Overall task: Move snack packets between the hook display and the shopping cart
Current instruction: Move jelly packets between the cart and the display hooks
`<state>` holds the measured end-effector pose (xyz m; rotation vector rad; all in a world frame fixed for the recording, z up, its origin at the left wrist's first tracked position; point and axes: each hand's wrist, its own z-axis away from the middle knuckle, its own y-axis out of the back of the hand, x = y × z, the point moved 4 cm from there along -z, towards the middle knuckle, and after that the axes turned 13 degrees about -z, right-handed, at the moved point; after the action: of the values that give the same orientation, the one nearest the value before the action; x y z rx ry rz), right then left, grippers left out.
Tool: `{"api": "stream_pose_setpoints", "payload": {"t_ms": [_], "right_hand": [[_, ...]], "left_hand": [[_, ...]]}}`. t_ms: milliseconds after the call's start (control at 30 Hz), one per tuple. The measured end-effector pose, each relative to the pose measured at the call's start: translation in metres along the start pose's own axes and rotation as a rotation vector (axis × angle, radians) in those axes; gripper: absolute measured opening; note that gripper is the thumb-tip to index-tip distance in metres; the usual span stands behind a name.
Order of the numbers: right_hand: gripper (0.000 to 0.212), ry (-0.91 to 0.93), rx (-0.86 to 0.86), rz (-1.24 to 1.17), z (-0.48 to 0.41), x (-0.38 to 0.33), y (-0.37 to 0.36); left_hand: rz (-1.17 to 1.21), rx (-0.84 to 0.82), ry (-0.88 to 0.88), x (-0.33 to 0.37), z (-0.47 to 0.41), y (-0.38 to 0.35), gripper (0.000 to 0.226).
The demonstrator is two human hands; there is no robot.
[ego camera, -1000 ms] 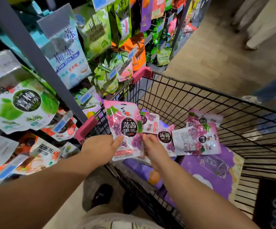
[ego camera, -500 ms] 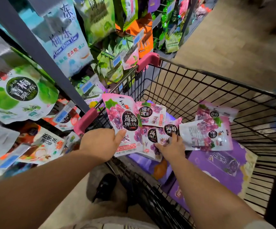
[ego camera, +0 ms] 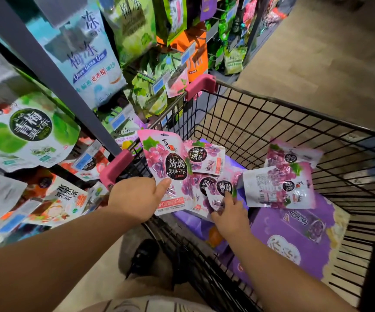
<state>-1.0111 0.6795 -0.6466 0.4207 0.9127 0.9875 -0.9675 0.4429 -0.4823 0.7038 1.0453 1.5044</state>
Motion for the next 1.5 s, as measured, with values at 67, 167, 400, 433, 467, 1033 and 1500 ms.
{"api": "stream_pose_setpoints", "payload": {"t_ms": [67, 167, 400, 433, 467, 1033, 1500], "right_hand": [[0.076, 0.018, -0.003, -0.021, 0.008, 0.002, -0.003], [0.069, 0.025, 0.02, -0.142, 0.016, 0.003, 0.0], [0.019, -0.192, 0.128, -1.291, 0.031, 0.01, 0.035], [0.017, -0.262, 0.121, -1.448, 0.033, 0.011, 0.038], [0.021, -0.335, 0.098, -1.536, 0.034, 0.015, 0.039], [0.014, -0.376, 0.122, -1.3, 0.031, 0.027, 0.028], [0.042, 0.341, 0.357, -0.237, 0.031, 0.012, 0.041]], "left_hand": [[0.007, -0.003, -0.016, -0.001, 0.0, 0.0, 0.058], [0.011, -0.005, -0.028, -0.001, -0.001, 0.0, 0.058], [0.002, 0.002, -0.015, -0.001, -0.003, 0.001, 0.058], [0.0, 0.0, -0.016, -0.001, -0.003, 0.001, 0.058], [-0.002, 0.0, -0.016, -0.001, -0.003, 0.001, 0.057], [-0.036, 0.007, -0.067, 0.001, -0.005, 0.001, 0.058], [-0.033, 0.004, -0.068, -0.001, -0.005, 0.0, 0.057]]}}
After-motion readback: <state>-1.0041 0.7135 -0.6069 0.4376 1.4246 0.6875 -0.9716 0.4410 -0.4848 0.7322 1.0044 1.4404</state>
